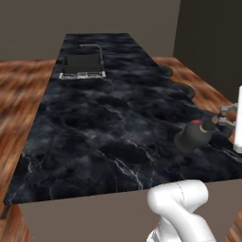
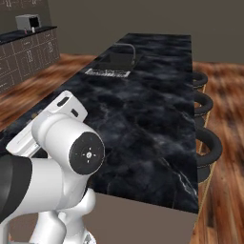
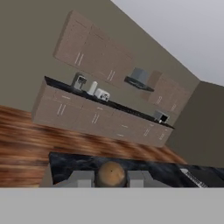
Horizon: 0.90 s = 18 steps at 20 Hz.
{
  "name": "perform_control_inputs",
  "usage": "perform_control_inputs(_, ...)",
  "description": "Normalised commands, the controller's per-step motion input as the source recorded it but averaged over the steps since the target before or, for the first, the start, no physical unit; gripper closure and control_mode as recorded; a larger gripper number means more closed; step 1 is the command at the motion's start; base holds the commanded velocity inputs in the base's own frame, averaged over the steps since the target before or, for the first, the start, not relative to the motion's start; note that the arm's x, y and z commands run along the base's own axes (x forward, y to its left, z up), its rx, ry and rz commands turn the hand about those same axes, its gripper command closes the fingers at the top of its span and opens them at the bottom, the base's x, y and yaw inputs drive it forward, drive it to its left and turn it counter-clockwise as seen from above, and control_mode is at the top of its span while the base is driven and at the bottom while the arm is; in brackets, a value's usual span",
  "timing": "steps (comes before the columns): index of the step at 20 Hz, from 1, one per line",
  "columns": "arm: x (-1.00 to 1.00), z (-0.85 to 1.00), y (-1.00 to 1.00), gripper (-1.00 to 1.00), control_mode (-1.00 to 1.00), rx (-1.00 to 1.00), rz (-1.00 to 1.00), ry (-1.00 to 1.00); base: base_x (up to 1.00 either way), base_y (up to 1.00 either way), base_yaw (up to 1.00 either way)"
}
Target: Move the drinks to the dining counter.
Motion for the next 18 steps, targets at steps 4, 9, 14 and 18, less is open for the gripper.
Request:
perform_control_inputs(4,0.00,0.00,0.00,1.00,1.00,0.00,0.00,0.00,0.31,-0.04,0.00)
perform_control_inputs(9,0.00,0.00,0.00,1.00,1.00,0.00,0.00,0.00,0.08,0.00,0.00)
perform_control_inputs(14,0.00,0.00,0.00,1.00,1.00,0.00,0.00,0.00,0.00,0.00,0.00)
perform_control_inputs(18,0.00,0.00,0.00,1.00,1.00,0.00,0.00,0.00,0.00,0.00,0.00)
